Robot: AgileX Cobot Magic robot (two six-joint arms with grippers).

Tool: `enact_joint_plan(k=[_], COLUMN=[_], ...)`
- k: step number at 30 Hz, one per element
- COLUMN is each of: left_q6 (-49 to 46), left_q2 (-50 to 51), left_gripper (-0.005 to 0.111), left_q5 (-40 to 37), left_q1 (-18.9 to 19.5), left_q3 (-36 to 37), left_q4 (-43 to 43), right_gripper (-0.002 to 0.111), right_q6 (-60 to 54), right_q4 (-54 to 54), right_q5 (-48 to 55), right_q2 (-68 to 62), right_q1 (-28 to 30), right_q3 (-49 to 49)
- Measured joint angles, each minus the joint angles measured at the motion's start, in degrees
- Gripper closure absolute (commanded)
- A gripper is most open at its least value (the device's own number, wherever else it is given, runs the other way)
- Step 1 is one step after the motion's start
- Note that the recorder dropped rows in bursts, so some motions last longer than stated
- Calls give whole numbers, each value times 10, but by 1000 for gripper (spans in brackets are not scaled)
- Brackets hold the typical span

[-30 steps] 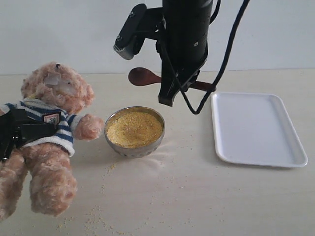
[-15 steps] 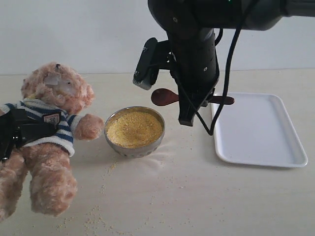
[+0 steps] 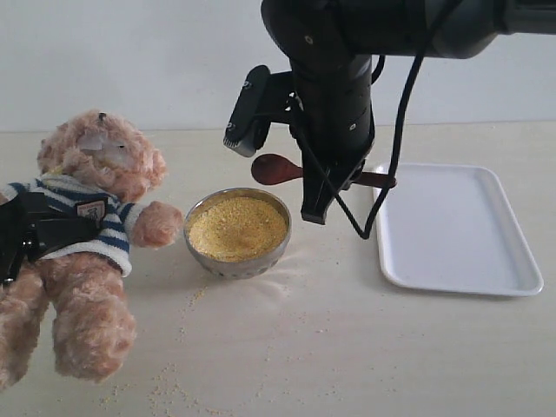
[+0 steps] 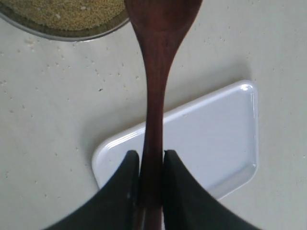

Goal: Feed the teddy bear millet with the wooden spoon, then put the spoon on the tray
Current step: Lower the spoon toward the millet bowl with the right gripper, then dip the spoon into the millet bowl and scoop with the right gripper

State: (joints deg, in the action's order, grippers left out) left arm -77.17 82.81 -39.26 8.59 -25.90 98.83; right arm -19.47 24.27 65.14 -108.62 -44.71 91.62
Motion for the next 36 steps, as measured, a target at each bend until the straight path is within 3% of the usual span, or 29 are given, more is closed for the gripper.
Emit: enact_joint_plan(k=[36], left_q6=[0], left_q2=[0], left_gripper=[102], left_q5=[6], left_q1=[0], left_q3=[0], left_q4=[0], right_gripper=[108], right_q6=[-30], right_q4=[-19], right_q5=[-60], right_q2=[-48], right_q1=[0], right_q3=[-2])
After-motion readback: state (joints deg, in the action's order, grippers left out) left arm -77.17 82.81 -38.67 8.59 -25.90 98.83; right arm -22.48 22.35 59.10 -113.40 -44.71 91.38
